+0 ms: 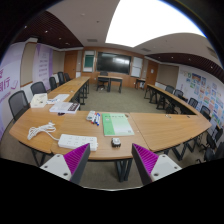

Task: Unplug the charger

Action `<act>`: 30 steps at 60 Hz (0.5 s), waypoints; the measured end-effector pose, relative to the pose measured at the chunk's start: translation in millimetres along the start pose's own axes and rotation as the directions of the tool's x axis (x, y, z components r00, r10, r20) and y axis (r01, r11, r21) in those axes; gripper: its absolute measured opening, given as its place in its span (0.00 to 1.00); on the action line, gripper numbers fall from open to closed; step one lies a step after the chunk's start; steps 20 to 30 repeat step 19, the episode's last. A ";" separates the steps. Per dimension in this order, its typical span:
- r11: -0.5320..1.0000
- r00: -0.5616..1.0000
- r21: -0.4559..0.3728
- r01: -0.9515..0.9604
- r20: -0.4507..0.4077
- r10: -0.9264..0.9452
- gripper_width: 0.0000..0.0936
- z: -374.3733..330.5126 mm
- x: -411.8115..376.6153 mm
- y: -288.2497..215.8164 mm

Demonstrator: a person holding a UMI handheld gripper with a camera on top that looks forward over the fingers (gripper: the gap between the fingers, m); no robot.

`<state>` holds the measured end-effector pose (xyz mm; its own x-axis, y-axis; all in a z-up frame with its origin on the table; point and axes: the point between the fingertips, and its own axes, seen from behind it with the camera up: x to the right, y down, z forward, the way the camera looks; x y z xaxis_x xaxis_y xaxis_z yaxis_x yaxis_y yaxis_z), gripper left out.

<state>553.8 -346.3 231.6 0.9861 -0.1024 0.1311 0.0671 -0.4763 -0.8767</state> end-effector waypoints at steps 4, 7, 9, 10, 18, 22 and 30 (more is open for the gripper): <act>1.000 1.000 0.003 -0.006 0.006 0.006 0.91 -16.6 -2.9 1.2; 1.000 1.000 0.007 0.004 0.005 -0.004 0.91 -24.9 -5.0 2.9; 1.000 1.000 0.011 0.005 0.007 -0.005 0.91 -29.0 -8.2 4.1; 1.000 1.000 0.010 0.003 0.009 -0.003 0.92 -31.1 -9.2 5.5; 1.000 1.000 0.003 0.006 0.012 -0.006 0.91 -42.9 -12.3 12.2; 1.000 1.000 0.002 0.007 0.011 -0.007 0.91 -43.9 -11.6 12.8; 1.000 1.000 0.002 0.007 0.011 -0.007 0.91 -43.9 -11.6 12.8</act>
